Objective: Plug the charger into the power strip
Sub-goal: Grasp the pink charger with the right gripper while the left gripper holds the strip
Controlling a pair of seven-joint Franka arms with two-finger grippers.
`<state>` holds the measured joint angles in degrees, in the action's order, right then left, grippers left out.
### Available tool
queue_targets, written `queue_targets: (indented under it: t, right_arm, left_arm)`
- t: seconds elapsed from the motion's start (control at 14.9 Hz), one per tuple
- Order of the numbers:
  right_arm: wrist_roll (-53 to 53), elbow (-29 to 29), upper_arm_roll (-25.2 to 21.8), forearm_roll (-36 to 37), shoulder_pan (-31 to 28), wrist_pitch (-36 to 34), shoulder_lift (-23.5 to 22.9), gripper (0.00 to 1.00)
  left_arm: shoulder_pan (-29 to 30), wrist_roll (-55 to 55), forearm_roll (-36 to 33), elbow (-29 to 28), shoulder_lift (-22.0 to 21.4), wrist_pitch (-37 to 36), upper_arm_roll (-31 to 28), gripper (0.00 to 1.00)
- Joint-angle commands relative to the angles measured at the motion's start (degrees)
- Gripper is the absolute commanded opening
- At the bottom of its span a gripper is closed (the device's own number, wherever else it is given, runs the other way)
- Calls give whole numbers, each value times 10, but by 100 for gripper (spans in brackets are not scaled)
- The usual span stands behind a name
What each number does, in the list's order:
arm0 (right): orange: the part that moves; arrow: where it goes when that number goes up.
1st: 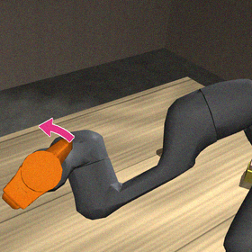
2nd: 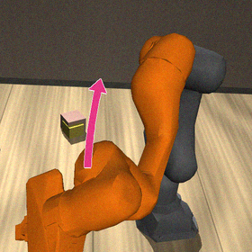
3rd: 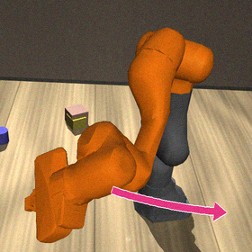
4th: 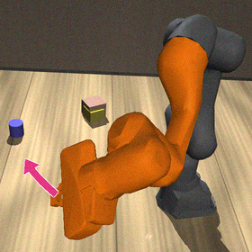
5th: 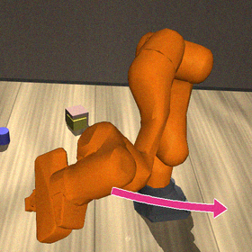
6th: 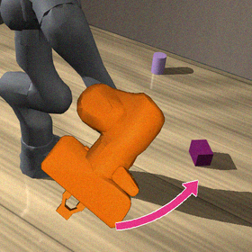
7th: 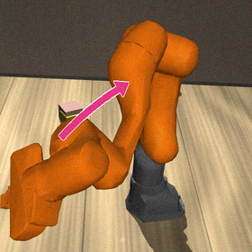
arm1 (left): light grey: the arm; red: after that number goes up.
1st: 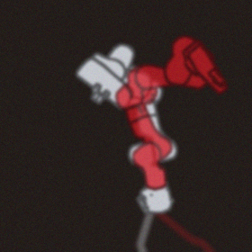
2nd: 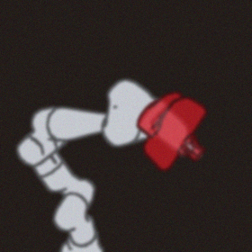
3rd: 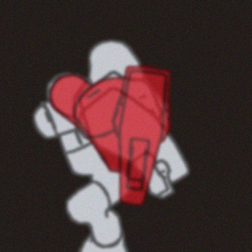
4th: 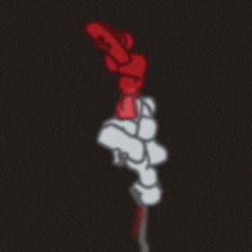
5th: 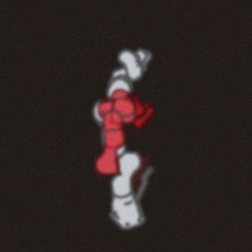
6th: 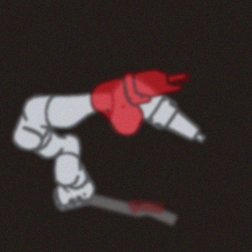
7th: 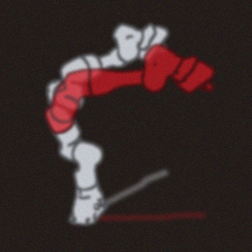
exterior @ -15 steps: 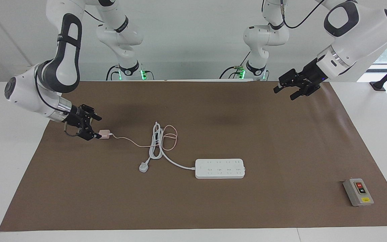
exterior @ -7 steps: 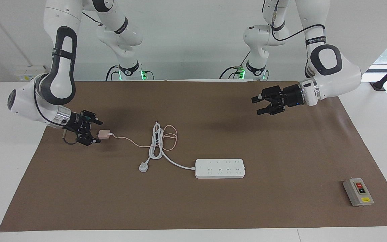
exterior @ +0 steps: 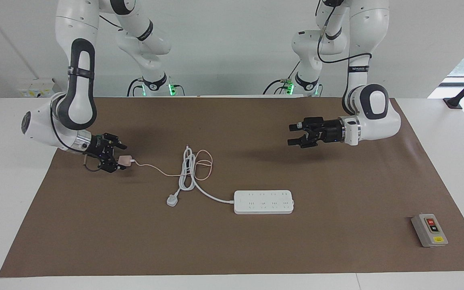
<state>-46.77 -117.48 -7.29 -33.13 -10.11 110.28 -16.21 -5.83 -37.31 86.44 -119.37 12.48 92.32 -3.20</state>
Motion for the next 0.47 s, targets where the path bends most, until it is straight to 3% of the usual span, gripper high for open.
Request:
queue_targets:
  t: [0.0,0.4]
  right_arm:
    - [31,-35,5,-22,-14,25,15,100]
    - [55,-51,4,-43,-27,46,9,100]
  left_arm:
    - [-19,-24,58,1,19,-29,-7,100]
    - [-43,-49,69,3,20,-18,-7,100]
